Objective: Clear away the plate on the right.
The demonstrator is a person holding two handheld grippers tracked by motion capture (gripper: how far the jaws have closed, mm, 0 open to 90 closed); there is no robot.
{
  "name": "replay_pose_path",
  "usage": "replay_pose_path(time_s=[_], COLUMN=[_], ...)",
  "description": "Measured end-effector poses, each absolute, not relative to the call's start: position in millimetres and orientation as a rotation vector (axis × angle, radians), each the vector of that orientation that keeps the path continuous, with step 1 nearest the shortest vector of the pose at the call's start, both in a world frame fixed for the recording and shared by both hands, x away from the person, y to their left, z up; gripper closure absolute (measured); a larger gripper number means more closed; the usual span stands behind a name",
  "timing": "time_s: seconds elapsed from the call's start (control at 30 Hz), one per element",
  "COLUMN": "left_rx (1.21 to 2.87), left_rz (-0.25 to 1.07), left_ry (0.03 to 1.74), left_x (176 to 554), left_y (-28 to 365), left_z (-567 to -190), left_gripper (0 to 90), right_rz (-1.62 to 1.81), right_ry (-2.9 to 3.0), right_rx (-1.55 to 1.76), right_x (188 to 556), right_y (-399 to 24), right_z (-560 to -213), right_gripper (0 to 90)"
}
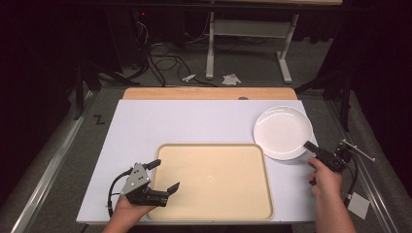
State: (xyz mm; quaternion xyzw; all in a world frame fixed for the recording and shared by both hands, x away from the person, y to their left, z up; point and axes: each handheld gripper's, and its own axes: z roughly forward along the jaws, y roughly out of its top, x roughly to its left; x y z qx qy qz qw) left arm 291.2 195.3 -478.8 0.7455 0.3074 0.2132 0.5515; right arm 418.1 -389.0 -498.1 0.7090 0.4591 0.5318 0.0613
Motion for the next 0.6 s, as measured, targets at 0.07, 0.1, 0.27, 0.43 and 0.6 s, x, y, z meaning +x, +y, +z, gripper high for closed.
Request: replay_pose_path(time_s=[0.07,0.1,0.27,0.43,0.6], left_rx=[1.763,1.762,1.76,1.759,1.757], left_rz=[0.506,0.504,0.504,0.505,0.505], left_ry=[0.728,0.729,0.728,0.729,0.727], left_x=[291,291,291,291,291], left_y=[196,195,195,195,195], left_z=[-479,-479,-479,-479,-479], left_gripper=[4.7,4.7,4.7,4.7,4.7], right_rz=[1.606,1.61,1.618,1.63,1.64], right_ry=[1.376,1.372,1.348,1.296,1.265], right_rx=[2.152,2.157,2.182,2.221,2.24], right_x=[417,417,416,413,410], right_y=[-390,-391,-395,-401,-409], right_z=[-498,-498,-499,-501,-504], right_gripper=[89.3,89.4,89.4,89.4,89.4])
